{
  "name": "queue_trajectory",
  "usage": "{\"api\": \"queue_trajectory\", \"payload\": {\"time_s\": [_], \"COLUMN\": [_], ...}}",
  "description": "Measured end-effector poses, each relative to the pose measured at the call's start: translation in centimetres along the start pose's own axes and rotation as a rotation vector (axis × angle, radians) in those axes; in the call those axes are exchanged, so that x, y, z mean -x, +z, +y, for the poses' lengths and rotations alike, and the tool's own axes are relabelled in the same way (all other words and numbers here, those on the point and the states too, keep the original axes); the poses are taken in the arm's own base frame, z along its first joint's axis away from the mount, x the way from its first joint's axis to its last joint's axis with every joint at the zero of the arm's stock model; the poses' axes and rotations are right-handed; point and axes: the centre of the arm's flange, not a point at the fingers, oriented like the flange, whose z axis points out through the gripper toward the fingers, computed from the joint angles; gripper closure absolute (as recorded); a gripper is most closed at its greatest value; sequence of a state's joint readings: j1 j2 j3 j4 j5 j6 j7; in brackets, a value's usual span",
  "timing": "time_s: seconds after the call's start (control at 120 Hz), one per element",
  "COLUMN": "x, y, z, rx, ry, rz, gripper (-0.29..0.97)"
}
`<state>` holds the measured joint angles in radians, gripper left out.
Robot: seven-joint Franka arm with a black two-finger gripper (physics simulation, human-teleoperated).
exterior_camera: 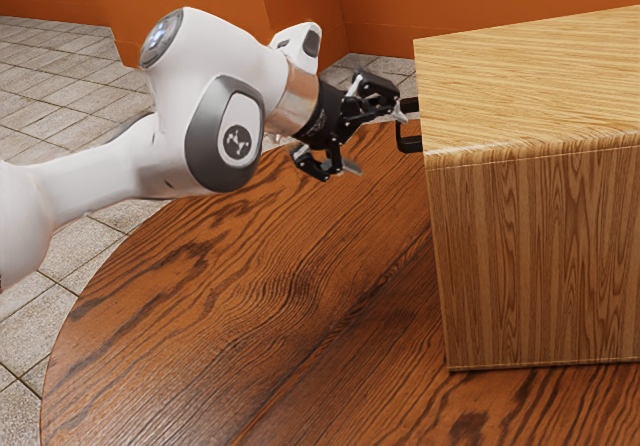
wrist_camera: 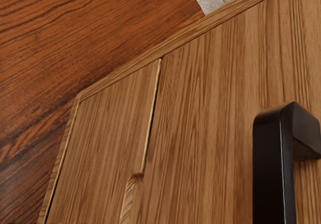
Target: Pull the drawer handle with one arm to open the drawer
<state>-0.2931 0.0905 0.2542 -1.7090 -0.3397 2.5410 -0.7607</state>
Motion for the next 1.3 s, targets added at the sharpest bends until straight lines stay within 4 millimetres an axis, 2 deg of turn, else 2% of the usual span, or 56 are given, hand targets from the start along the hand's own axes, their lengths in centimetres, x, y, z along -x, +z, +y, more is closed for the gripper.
{"api": "queue_trajectory", "payload": {"time_s": [0.192,0.35,0.883,1.3], "x": [0.2,0.1,-0.4,-1.4], "y": [0.4,0.1,-4.2,-5.4], "z": [-0.1,-1.1,-4.3,-7.2], "rx": [-0.003,-0.013,-0.005,-0.019], "ry": [-0.016,-0.035,-0.092,-0.14], "rz": [-0.005,-0.009,-0.01,-0.007], "gripper": [0.0,0.0,0.0,0.0]}}
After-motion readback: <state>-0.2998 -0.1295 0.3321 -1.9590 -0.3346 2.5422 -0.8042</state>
